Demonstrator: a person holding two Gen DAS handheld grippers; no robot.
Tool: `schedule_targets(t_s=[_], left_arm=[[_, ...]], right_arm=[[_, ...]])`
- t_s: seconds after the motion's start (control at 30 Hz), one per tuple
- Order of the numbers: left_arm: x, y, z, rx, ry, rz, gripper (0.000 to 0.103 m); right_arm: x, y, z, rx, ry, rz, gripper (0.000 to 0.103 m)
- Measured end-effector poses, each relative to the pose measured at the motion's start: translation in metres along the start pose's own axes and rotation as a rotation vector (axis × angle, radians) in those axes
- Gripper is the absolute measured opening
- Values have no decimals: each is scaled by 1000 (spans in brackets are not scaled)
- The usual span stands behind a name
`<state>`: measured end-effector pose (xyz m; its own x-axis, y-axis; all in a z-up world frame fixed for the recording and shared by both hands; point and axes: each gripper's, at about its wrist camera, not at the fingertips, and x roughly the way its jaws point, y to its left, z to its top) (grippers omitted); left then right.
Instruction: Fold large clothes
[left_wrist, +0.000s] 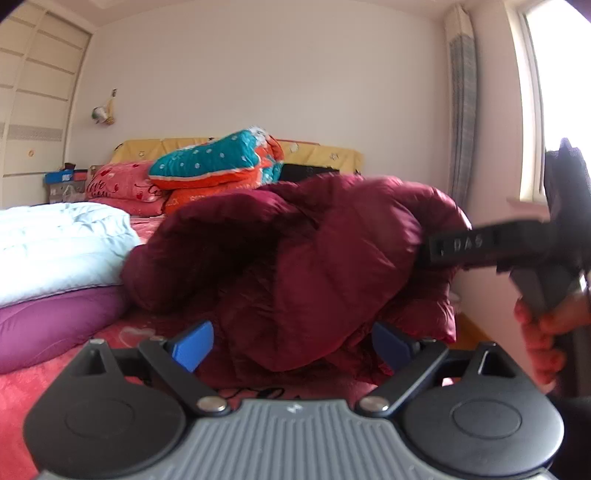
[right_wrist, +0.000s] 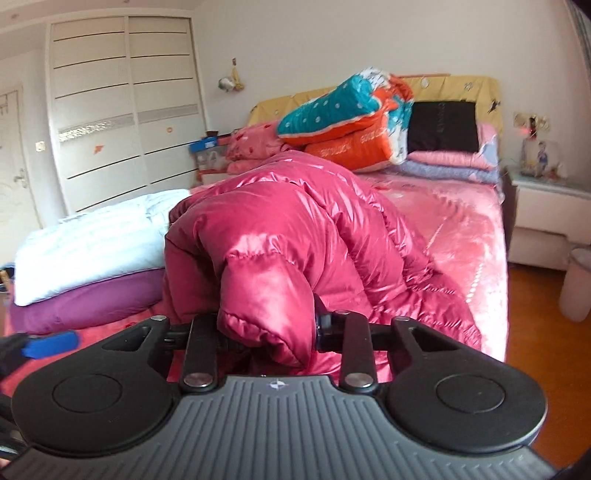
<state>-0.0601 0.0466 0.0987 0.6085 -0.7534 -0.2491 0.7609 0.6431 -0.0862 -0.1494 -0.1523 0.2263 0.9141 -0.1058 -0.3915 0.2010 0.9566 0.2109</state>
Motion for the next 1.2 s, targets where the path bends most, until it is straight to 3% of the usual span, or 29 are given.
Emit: schedule_targets(t_s=[0.1, 0.23, 0.4, 0.57, 0.67, 0.77, 0.87, 0.9, 0.93, 0.97, 1.0, 1.03, 1.1, 1.2], left_arm=[[9, -18, -5, 79, 23, -11, 93], [22, -36, -9, 197, 46, 33, 87], [34, -38, -10, 248, 46, 131, 74], [40, -51, -7, 297, 17, 184, 70], [45, -70, -8, 358, 0, 183, 70], [50, -73, -6, 342, 5, 185, 69], [53, -68, -2, 333, 16, 231, 43], [52, -65, 1, 320, 19, 235, 28], [52, -63, 5, 303, 20, 238, 18], [50, -60, 9, 281, 21, 240, 14], [49, -57, 12, 256, 19, 244, 9], [46, -54, 15, 228, 16, 249, 7], [40, -47, 24, 174, 13, 260, 5], [26, -42, 36, 90, -5, 269, 4]], right_arm=[[-4, 1, 2, 1, 34, 47, 36], [-3, 13, 2, -31, 62, 84, 36], [-7, 8, 4, -55, 73, 97, 37], [-10, 6, 6, -32, 79, 123, 37], [-10, 9, 4, -39, 84, 142, 37], [-10, 10, 0, -50, 90, 145, 37], [-11, 7, -2, -43, 97, 154, 37], [-11, 5, -2, -37, 99, 159, 37], [-13, 4, -1, -32, 99, 165, 43], [-14, 2, -1, -24, 97, 173, 45], [-16, 0, -2, -15, 91, 177, 54], [-18, -2, -2, -5, 83, 177, 77], [-26, -8, -5, 3, 53, 177, 103], [-34, -16, -10, -7, 31, 168, 103]])
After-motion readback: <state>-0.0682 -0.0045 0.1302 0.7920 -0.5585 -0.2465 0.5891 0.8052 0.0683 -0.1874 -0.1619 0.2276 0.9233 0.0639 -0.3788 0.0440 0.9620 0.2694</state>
